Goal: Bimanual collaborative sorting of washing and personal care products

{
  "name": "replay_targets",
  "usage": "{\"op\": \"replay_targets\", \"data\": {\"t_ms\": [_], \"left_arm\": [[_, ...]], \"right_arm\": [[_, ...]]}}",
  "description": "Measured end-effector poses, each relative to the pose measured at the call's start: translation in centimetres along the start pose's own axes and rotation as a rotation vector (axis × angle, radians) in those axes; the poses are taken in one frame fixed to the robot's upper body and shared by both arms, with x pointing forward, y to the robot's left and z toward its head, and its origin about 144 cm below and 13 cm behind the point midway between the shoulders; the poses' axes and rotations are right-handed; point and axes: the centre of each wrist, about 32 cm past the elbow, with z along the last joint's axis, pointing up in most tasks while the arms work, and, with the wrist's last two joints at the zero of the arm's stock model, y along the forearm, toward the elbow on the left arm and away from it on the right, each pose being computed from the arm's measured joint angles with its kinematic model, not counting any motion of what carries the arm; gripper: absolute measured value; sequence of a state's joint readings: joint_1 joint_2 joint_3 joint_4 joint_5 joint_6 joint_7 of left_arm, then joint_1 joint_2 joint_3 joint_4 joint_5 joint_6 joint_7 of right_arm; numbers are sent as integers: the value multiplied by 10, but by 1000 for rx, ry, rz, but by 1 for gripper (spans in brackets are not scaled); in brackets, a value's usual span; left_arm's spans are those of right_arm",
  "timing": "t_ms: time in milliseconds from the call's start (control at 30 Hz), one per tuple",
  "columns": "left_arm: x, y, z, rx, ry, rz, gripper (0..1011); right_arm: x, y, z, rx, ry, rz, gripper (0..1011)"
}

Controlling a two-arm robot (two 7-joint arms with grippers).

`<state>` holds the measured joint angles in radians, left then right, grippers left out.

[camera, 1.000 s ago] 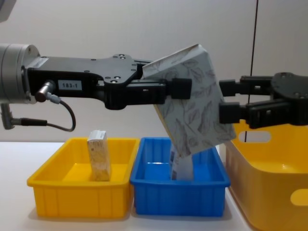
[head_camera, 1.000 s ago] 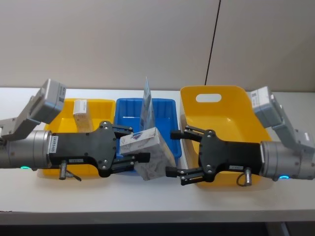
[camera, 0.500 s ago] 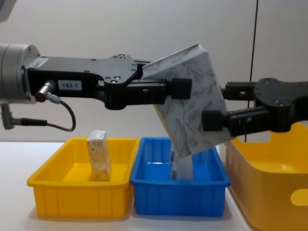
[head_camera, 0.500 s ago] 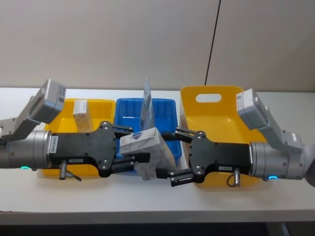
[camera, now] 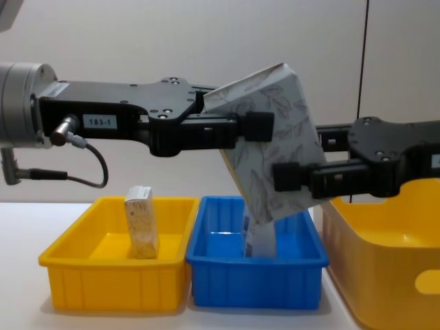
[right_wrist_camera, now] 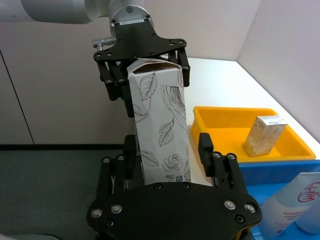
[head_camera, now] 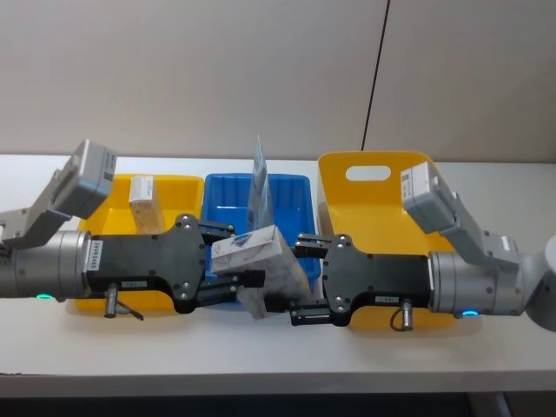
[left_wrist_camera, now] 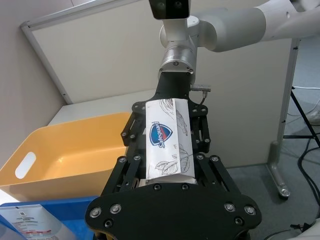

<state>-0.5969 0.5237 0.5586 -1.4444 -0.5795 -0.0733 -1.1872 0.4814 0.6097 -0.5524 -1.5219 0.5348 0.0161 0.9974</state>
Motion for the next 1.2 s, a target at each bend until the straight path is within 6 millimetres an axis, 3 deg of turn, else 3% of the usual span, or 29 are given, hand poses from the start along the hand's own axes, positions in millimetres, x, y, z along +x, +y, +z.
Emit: {"op": "replay_targets", "data": {"t_ms": [433,900,1200], "left_arm": [[0,0,0,0,0,0,378],[0,0,0,0,0,0,378],[0,-1,0,-1,0,-1,617]], "right_arm": [[0,6,0,3,-17,10,370],[0,7,0,3,-24,11,357],[0,8,0,4,-26,12,357]]}}
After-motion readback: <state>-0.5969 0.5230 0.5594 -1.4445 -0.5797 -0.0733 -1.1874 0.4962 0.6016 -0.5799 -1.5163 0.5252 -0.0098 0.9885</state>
